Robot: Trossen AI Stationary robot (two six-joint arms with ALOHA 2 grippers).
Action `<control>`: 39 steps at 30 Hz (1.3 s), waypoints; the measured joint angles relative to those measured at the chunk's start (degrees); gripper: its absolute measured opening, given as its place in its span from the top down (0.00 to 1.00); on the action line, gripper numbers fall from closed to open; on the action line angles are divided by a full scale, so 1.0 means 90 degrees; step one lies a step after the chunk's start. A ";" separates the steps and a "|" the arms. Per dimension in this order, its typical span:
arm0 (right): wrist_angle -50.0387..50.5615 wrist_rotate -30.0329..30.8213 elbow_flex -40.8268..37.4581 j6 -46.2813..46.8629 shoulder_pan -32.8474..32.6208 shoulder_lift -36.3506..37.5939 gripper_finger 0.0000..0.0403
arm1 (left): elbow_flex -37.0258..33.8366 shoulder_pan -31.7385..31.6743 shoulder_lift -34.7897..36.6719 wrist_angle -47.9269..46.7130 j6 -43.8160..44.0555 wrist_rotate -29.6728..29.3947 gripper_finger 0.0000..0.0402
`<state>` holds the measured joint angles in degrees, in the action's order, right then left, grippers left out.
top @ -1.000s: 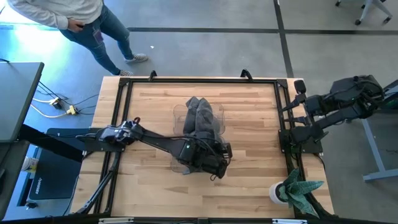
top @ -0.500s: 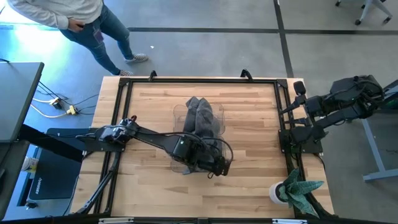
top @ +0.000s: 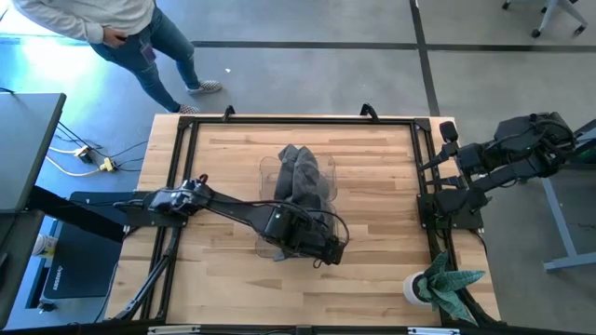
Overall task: Pick & Place hat
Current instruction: Put the black cap into the bottom transparent bin
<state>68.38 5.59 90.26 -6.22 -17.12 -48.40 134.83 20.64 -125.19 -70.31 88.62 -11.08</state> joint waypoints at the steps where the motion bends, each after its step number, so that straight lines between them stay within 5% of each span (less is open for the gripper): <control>1: 0.0000 0.0002 0.0000 0.0000 0.0000 -0.0001 0.65 | -0.0005 0.0000 -0.0009 -0.0018 0.0020 -0.0002 0.94; 21: -0.0002 0.0002 -0.0002 -0.0153 0.0000 -0.0002 0.65 | 0.0004 0.0850 -0.0283 -0.0243 0.3599 -0.2472 1.00; 26: -0.0002 0.0002 -0.0002 -0.0151 0.0000 -0.0001 0.65 | 0.0019 0.0794 -0.0249 0.0098 0.3776 -0.2855 1.00; 31: -0.0003 0.0002 -0.0002 -0.0146 0.0000 0.0000 0.65 | 0.0017 0.0731 -0.0256 0.0060 0.3801 -0.2700 1.00; 34: -0.0002 -0.0010 -0.0002 -0.0092 0.0000 0.0000 0.65 | 0.0016 0.0748 -0.0256 0.0030 0.3769 -0.2057 1.00; 39: 0.0002 -0.0742 0.0000 0.0129 0.0000 -0.0172 0.65 | 0.0014 0.0738 -0.0256 0.0035 0.3328 -0.1688 0.98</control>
<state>68.40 -1.09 90.26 -5.06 -17.12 -49.95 134.96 27.28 -127.50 -70.00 118.58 -26.28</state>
